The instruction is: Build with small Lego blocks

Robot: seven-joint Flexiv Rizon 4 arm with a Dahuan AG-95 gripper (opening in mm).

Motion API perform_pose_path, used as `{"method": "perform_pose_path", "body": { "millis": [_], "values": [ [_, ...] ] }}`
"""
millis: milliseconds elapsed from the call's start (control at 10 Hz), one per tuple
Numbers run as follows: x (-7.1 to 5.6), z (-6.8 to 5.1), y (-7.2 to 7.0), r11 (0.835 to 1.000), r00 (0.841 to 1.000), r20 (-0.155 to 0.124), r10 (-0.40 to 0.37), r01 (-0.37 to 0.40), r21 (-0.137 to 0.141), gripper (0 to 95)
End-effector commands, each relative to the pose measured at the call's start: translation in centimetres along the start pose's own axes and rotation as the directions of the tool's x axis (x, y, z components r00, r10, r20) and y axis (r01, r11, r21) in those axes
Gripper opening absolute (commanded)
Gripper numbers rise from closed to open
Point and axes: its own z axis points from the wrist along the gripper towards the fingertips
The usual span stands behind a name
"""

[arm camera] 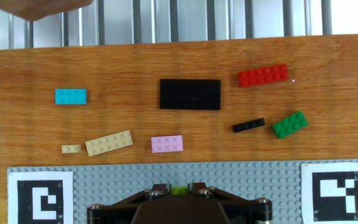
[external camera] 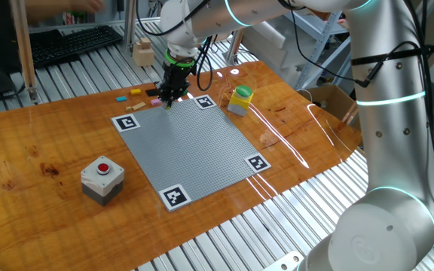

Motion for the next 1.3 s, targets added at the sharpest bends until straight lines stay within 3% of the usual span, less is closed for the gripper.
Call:
{"method": "perform_pose_path", "body": {
  "millis": [100, 1300],
  "values": [
    [-0.13, 0.25, -0.02, 1.000, 1.000, -0.007, 0.012, -0.012, 0.001, 0.0],
    [-0.05, 0.98, 0.04, 1.000, 1.000, 0.000, 0.007, -0.007, 0.003, 0.0]
  ]
}}
